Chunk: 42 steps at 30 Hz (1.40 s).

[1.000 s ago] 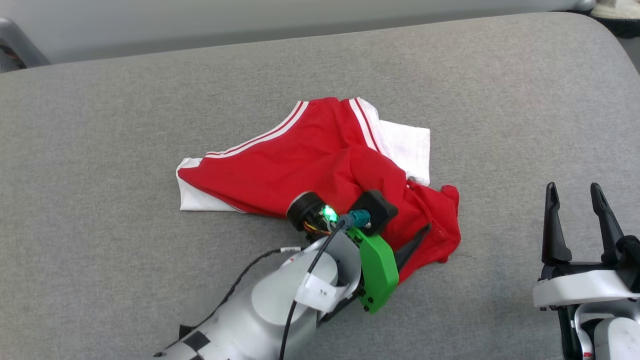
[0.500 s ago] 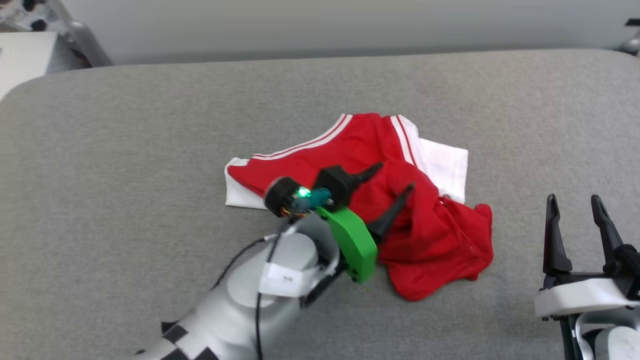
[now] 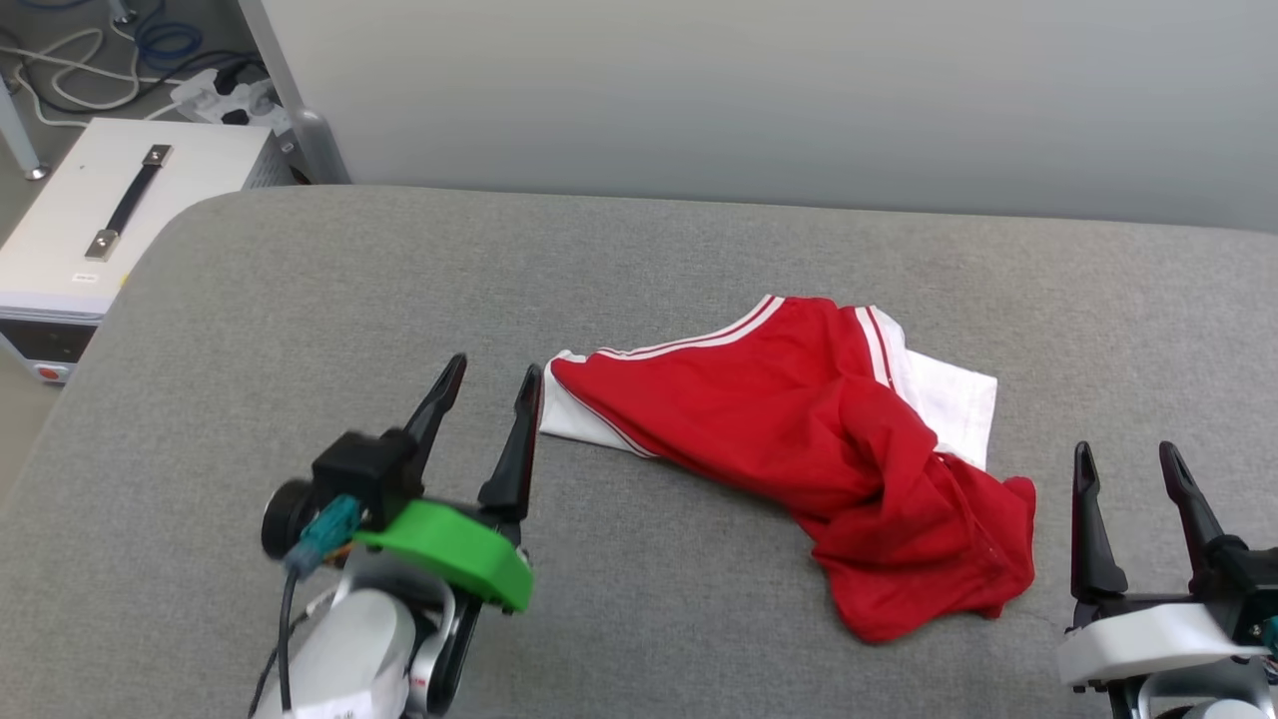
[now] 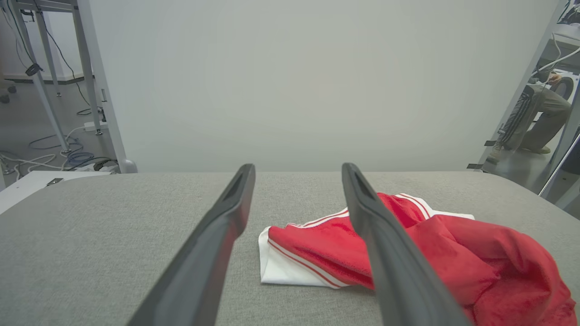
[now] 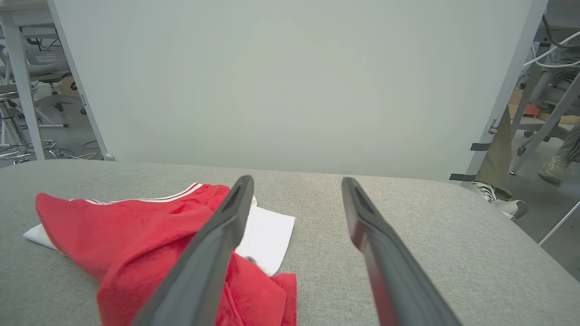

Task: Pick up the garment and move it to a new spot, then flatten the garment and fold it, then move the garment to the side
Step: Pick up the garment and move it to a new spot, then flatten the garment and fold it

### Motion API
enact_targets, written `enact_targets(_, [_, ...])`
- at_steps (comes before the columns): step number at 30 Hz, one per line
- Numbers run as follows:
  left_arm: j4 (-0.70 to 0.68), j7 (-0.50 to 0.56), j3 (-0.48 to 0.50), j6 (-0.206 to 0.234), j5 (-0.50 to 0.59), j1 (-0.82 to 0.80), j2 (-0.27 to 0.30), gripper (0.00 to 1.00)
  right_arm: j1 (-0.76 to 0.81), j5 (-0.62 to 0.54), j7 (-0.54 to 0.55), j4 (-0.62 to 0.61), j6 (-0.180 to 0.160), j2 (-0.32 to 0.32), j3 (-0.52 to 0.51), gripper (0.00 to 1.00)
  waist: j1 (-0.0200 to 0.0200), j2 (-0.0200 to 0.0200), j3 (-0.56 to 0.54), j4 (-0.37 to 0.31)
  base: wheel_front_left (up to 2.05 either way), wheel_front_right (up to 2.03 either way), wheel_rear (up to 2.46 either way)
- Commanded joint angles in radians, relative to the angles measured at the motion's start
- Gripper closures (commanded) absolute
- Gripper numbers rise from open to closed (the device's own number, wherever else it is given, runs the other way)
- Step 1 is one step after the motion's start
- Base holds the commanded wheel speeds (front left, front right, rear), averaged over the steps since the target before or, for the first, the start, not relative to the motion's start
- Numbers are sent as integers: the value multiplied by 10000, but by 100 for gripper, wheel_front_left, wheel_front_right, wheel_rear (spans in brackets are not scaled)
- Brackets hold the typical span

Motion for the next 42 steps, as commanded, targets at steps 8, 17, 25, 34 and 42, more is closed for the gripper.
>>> enact_targets(8, [-837, -58, 1610, -389, 1476, 1914, -973, 0, 357, 169, -23, 51, -15, -18, 269, 0, 1, 0, -184, 19, 0, 0, 0])
enact_targets(17, [-845, -58, 2541, -1254, 2542, 2165, -1715, 0, 321, 77, -23, 30, -15, -18, 350, 0, 1, 0, 7, -4, 0, 0, 0])
enact_targets(25, [-966, -58, 2785, -1479, 2787, 1860, -1972, 0, -439, -123, 1541, 140, -15, -588, 986, 0, 1, 0, 599, 223, 0, 0, 0])
enact_targets(34, [-1018, -59, 2820, -1577, 2865, 1330, -2106, 0, -2723, 2571, 8217, 227, -15, -2914, 2102, 0, 1, 0, 1666, 651, 0, 0, 0])
enact_targets(42, [-1018, -59, 2736, -1606, 2830, 807, -2156, 0, -4665, 3890, 12237, 1119, -15, -3586, 2105, 0, 1, 0, 2504, 1236, 0, 0, 0])
